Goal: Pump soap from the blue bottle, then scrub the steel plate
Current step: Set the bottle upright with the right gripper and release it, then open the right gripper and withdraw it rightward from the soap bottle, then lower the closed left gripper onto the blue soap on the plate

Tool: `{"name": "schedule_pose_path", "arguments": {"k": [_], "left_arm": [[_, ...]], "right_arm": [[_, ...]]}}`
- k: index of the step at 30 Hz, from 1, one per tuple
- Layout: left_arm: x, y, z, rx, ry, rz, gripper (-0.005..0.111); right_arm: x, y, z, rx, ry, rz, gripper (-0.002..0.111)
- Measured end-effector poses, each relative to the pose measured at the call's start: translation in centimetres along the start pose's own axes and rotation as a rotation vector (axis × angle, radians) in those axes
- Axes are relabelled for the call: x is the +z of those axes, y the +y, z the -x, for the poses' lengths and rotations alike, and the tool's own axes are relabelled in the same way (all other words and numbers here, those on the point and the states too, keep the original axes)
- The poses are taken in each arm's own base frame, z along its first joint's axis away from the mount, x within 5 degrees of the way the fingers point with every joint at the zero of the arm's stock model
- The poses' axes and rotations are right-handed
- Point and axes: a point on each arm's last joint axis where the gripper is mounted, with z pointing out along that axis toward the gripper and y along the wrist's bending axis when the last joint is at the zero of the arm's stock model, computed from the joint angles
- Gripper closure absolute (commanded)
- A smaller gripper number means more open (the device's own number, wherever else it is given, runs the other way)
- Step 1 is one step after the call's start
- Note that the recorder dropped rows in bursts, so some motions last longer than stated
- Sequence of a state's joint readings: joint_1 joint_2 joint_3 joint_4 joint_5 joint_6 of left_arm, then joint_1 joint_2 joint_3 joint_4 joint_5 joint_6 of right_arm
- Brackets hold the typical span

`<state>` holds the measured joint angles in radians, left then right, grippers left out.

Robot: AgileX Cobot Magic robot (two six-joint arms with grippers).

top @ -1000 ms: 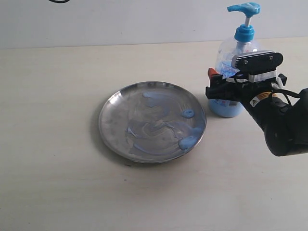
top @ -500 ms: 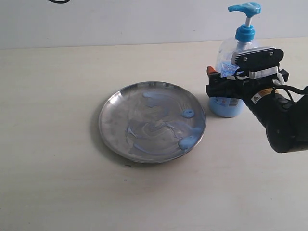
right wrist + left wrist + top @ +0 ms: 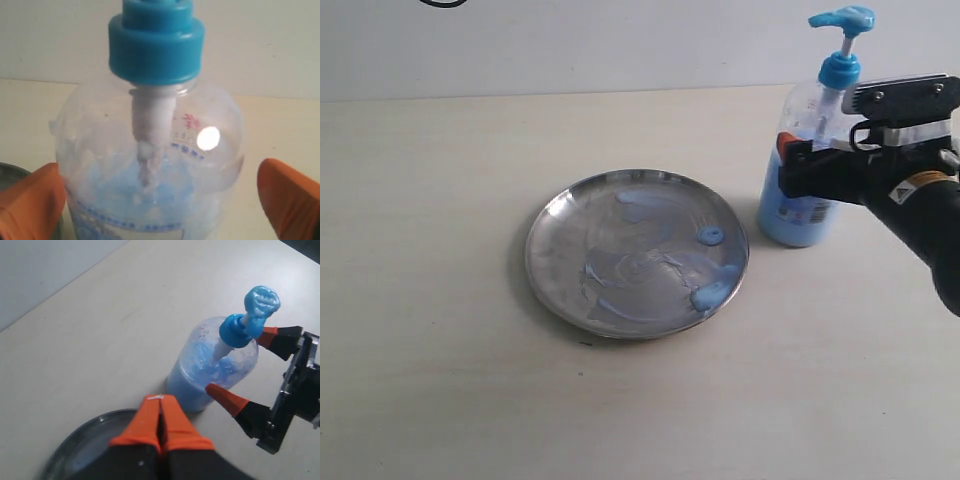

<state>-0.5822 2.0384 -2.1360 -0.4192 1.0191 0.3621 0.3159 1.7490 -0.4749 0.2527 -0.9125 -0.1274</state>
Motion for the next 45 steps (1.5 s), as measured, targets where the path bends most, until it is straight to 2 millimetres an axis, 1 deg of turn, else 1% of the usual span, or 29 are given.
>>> {"name": "schedule_pose_path", "arguments": {"k": [2, 4, 5, 6, 7, 8, 9, 10, 11, 12, 14, 15, 16, 18, 19, 22, 25, 28, 32, 39, 43, 45], "left_arm": [[0.0, 0.0, 0.0, 0.000, 0.000, 0.000, 0.107], [0.0, 0.0, 0.0, 0.000, 0.003, -0.001, 0.107], [0.0, 0.0, -0.1, 0.000, 0.011, -0.004, 0.107], [0.0, -0.1, -0.2, 0.000, 0.019, -0.007, 0.107], [0.0, -0.1, -0.3, 0.000, 0.034, -0.013, 0.107], [0.0, -0.1, -0.4, 0.000, 0.042, -0.016, 0.107], [0.0, -0.2, -0.4, 0.000, 0.048, -0.018, 0.107], [0.0, -0.2, -0.5, -0.001, 0.052, -0.019, 0.107], [0.4, -0.1, -0.9, -0.008, 0.071, -0.022, 0.107], [0.8, 0.0, -1.4, -0.015, 0.091, -0.025, 0.107], [1.9, 0.2, -2.8, -0.036, 0.146, -0.033, 0.107], [2.5, 0.4, -3.5, -0.047, 0.171, -0.035, 0.107], [3.2, 0.5, -4.3, -0.060, 0.198, -0.037, 0.107], [4.4, 0.8, -5.8, -0.085, 0.233, -0.040, 0.107], [5.0, 0.9, -6.6, -0.094, 0.253, -0.049, 0.107], [6.8, 0.8, -8.2, -0.092, 0.302, -0.079, 0.107], [9.1, 0.3, -9.7, -0.076, 0.355, -0.102, 0.107], [11.4, -0.6, -10.8, -0.048, 0.386, -0.120, 0.107], [14.0, -1.6, -12.0, -0.027, 0.398, -0.123, 0.107], [17.8, -0.8, -14.1, -0.059, 0.382, -0.090, 0.107], [19.4, -0.4, -15.1, -0.083, 0.374, -0.081, 0.107], [19.9, -0.3, -15.2, -0.102, 0.353, -0.077, 0.107]], "right_arm": [[-1.3, -0.2, 0.5, 0.012, 0.009, 0.001, 0.009], [-2.3, -0.3, 1.5, 0.023, 0.017, 0.014, 0.009], [-3.3, -0.3, 2.5, 0.036, 0.030, 0.030, 0.009], [-4.0, -0.3, 3.1, 0.044, 0.051, 0.044, 0.010], [-5.1, -0.2, 3.7, 0.055, 0.096, 0.067, 0.012], [-5.8, -0.2, 4.0, 0.059, 0.125, 0.081, 0.016], [-7.1, -0.2, 4.5, 0.066, 0.179, 0.108, 0.020], [-7.9, -0.2, 4.7, 0.069, 0.210, 0.124, 0.032], [-9.4, -0.1, 5.1, 0.072, 0.265, 0.155, 0.045], [-10.5, 0.0, 5.4, 0.071, 0.332, 0.184, 0.059], [-12.7, 0.1, 6.6, 0.059, 0.423, 0.238, 0.088], [-13.7, 0.2, 7.4, 0.040, 0.457, 0.261, 0.099], [-14.9, 0.0, 8.1, 0.003, 0.501, 0.278, 0.107], [-16.7, -0.3, 9.3, -0.058, 0.543, 0.286, 0.108], [-17.4, -0.6, 9.6, -0.089, 0.563, 0.281, 0.108], [-18.5, -0.9, 9.8, -0.112, 0.555, 0.275, 0.108], [-18.9, -1.0, 9.9, -0.112, 0.525, 0.274, 0.108], [-19.2, -1.1, 9.7, -0.110, 0.490, 0.271, 0.108], [-19.5, -1.2, 9.3, -0.109, 0.462, 0.268, 0.108], [-20.0, -1.3, 9.2, -0.098, 0.410, 0.268, 0.108], [-20.0, -1.3, 9.3, -0.089, 0.389, 0.269, 0.108], [-20.0, -1.3, 9.3, -0.088, 0.386, 0.269, 0.108]]}}
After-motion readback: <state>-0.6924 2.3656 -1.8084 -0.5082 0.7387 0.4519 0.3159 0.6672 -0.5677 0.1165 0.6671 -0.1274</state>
